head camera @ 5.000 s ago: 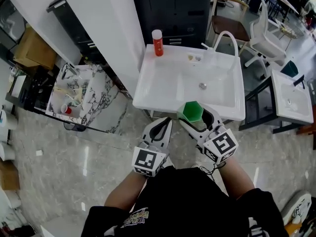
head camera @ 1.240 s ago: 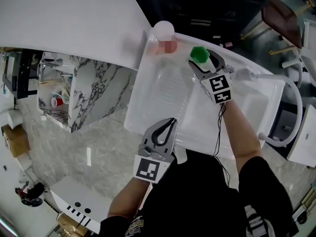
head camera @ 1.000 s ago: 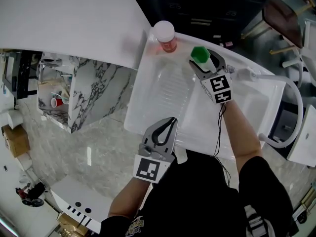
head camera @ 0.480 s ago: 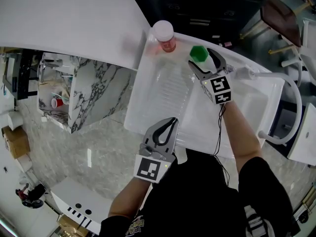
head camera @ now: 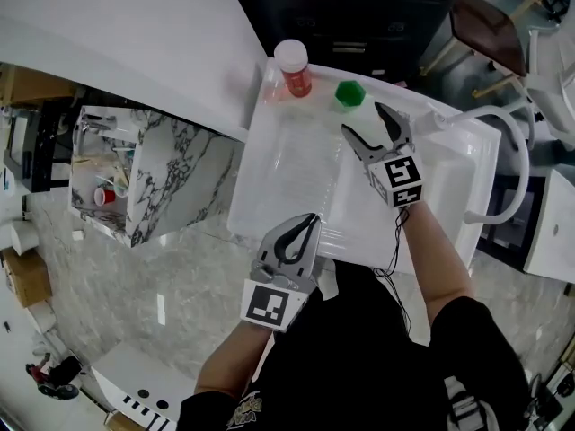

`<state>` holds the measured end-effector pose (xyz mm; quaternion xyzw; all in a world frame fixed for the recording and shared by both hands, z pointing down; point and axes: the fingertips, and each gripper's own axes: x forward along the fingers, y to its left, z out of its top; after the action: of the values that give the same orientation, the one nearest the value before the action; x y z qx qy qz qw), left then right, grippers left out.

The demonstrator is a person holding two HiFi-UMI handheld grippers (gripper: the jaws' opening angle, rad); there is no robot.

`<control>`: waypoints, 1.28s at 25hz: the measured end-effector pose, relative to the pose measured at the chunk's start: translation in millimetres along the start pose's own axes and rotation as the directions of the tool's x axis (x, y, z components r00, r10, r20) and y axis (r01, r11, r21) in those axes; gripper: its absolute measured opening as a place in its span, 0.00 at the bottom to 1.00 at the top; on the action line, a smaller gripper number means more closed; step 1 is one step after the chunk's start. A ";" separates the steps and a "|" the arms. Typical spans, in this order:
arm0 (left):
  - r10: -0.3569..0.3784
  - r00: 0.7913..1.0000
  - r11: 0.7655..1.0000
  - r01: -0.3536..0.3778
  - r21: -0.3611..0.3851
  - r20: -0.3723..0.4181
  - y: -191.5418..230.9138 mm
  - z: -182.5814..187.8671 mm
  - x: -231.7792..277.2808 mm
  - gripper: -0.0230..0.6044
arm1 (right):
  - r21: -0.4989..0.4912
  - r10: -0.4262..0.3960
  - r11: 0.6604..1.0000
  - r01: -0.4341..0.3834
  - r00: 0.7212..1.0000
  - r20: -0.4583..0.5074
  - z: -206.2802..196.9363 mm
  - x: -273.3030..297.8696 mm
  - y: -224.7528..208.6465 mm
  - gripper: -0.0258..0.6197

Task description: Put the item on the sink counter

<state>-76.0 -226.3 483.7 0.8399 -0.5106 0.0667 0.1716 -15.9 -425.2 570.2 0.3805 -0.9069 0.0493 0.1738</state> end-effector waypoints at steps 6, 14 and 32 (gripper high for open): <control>-0.032 0.999 0.999 0.030 0.042 0.037 -11.0 8.9 -35.8 0.07 | -0.007 -0.010 1.000 0.011 0.999 0.046 27.4 -47.3 36.4 0.57; -0.066 0.994 0.992 0.056 0.110 0.084 -27.7 11.3 -95.7 0.07 | 0.040 -0.067 0.997 0.062 0.987 0.148 68.9 -128.8 88.9 0.12; -0.212 0.972 0.967 0.193 0.167 0.105 -65.1 -3.5 -189.5 0.07 | 0.071 -0.128 0.990 0.118 0.979 0.160 76.6 -276.1 224.2 0.12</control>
<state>-107.4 -39.6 418.2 0.9010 -0.4248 0.0367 0.0800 -16.3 -98.1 410.8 0.4437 -0.8910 0.0348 0.0894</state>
